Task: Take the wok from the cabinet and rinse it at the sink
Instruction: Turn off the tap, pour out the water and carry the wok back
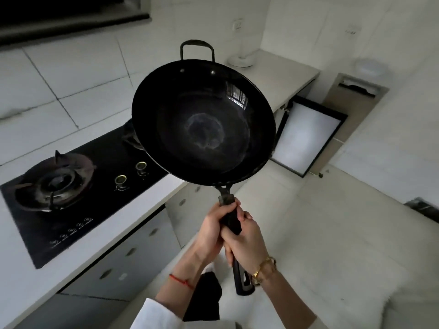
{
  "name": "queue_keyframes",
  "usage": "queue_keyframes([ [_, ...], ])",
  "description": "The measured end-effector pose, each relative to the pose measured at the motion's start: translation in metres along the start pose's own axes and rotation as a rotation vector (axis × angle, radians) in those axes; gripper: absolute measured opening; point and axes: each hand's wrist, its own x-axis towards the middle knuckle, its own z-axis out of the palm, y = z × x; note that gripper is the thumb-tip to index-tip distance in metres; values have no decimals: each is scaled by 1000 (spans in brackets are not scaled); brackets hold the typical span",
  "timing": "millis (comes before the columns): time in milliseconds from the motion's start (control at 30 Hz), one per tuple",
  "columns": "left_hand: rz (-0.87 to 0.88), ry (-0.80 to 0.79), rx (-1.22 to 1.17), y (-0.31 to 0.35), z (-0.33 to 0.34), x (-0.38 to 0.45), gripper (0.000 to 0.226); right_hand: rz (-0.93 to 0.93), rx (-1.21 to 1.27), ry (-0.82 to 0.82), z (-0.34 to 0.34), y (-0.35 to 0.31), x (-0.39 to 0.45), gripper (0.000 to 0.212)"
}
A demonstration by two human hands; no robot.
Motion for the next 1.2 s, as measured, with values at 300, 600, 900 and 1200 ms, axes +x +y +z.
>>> queue_keyframes([
  [300, -50, -84, 14, 13, 33, 156, 17, 35, -56, 112, -68, 10, 131, 11],
  [600, -71, -127, 38, 44, 52, 321, 22, 111, -82, 116, -130, -3, 283, 28],
  [900, -68, -73, 46, 68, 70, 444, 16, 106, -97, 81, -177, 8, 410, 27],
  [1200, 40, 140, -24, 81, 96, 576, 35, -15, -123, -117, -240, 12, 549, 21],
])
